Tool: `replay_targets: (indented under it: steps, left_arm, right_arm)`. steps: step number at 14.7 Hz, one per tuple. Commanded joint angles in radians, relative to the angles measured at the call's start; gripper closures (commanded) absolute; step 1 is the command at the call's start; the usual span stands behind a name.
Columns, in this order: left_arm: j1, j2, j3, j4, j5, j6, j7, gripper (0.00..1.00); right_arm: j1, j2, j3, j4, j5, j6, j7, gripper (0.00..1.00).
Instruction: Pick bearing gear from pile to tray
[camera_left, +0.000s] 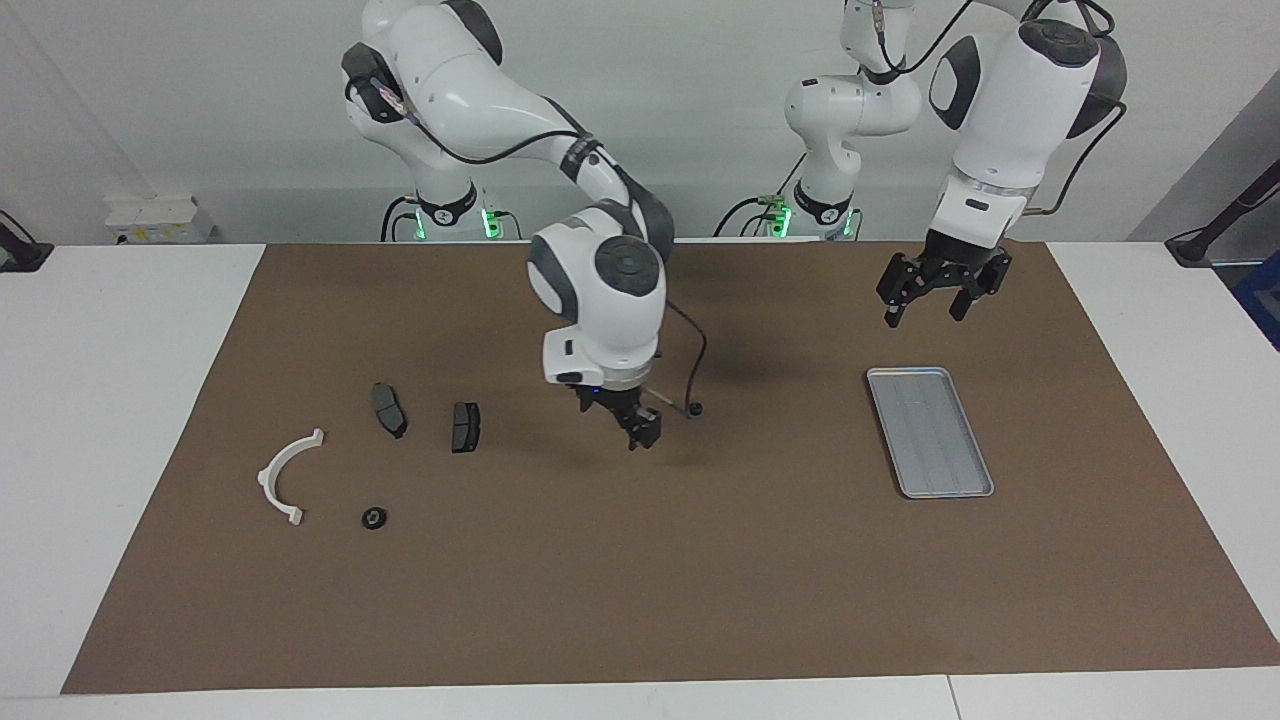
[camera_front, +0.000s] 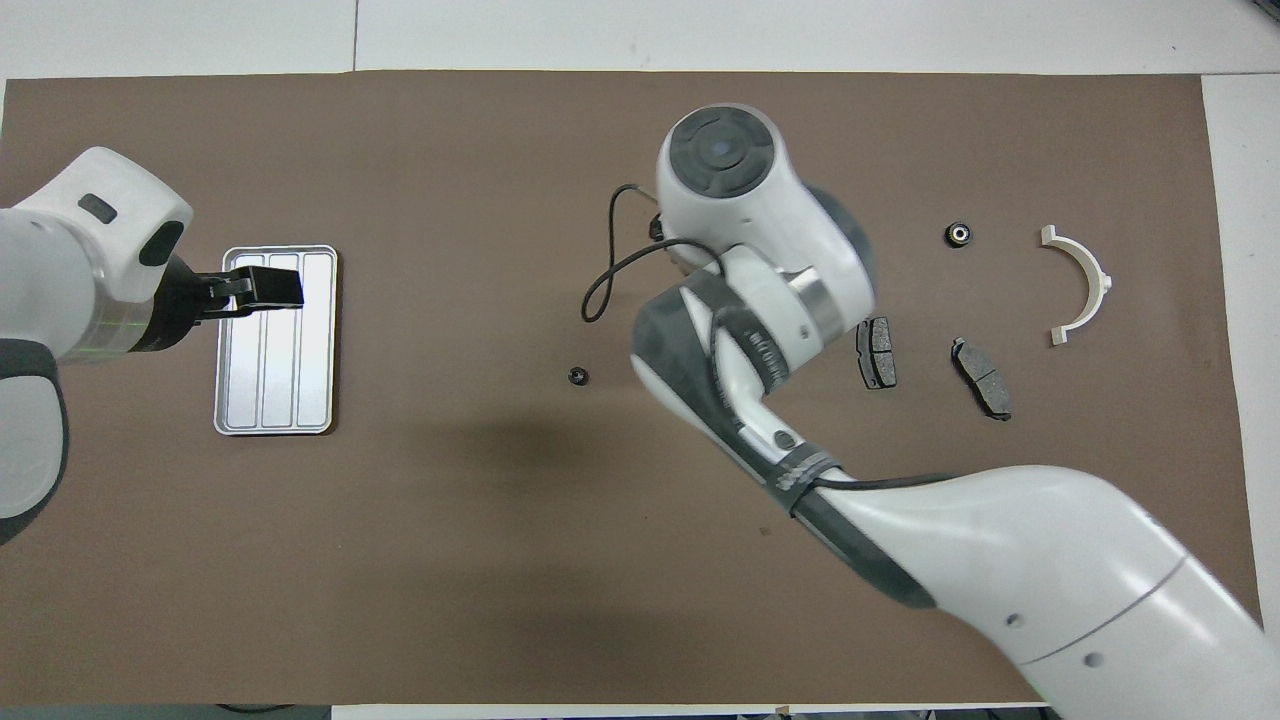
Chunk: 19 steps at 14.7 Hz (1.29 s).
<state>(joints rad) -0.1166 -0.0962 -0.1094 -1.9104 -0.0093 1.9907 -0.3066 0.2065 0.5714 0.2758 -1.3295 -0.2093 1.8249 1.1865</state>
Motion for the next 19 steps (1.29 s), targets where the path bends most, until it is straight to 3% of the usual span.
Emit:
replay_targets:
  steps: [1,4,9,19]
  left_arm:
    - [-0.159,0.114,0.008,0.002,0.098,0.079,-0.194,0.00]
    - [-0.248,0.236,0.008,0.040,0.106,0.118,-0.275,0.00]
    - [-0.368,0.420,0.008,0.054,0.106,0.249,-0.440,0.00]
    - [-0.410,0.469,0.002,0.021,0.057,0.287,-0.457,0.00]
  right_arm:
    - [-0.151,-0.016,0.025,-0.025,0.025,-0.023,-0.213,0.00]
    - [-0.298,-0.016,0.023,-0.085,0.019,0.025,-0.416,0.00]
    - [-0.412,0.013,0.019,-0.214,-0.059,0.249,-0.602,0.00]
    - [-0.467,0.036,0.019,-0.300,-0.073,0.415,-0.697,0.00]
